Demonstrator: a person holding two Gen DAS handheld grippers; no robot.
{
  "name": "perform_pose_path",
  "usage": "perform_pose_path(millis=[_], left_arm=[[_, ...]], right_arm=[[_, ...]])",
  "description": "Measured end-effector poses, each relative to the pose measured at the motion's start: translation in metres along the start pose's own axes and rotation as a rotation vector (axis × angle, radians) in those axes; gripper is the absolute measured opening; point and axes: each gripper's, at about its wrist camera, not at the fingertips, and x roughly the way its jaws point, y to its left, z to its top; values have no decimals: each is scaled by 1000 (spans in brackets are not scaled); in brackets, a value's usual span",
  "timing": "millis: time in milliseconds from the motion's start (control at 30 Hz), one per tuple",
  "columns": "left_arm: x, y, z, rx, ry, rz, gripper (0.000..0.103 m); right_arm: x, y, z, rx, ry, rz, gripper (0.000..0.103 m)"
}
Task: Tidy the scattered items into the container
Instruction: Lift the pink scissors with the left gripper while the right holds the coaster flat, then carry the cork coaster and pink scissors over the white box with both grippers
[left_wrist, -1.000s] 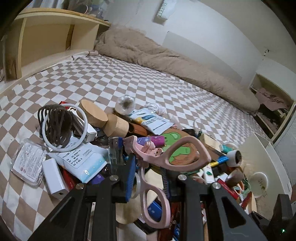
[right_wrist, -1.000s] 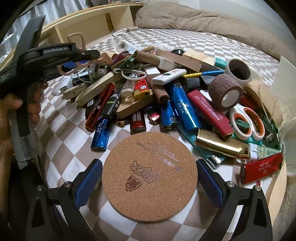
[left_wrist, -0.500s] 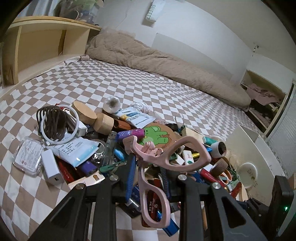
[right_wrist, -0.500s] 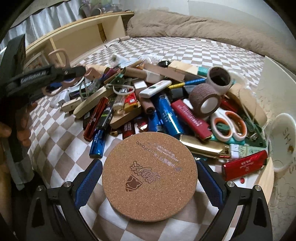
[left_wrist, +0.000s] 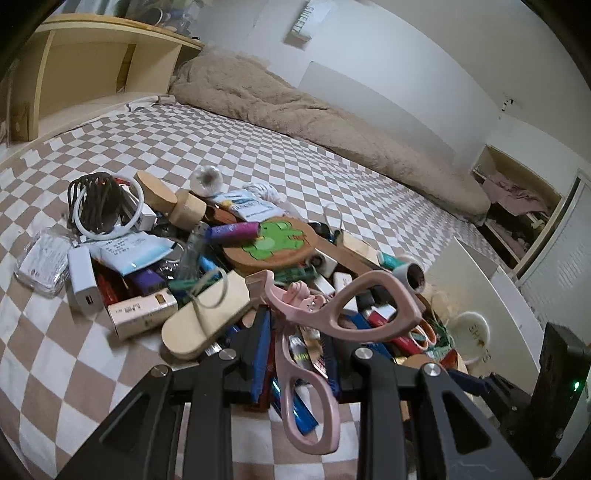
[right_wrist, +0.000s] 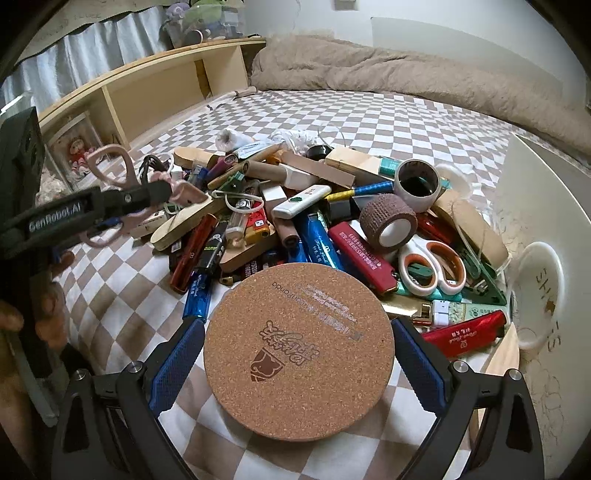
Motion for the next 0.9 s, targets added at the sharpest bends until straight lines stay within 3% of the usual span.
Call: perform_pose_path(millis=[900], left_arm=[[-39, -31, -8, 37, -32, -7, 26]], right_arm=[[-50, -3, 1, -3, -79, -32, 100]])
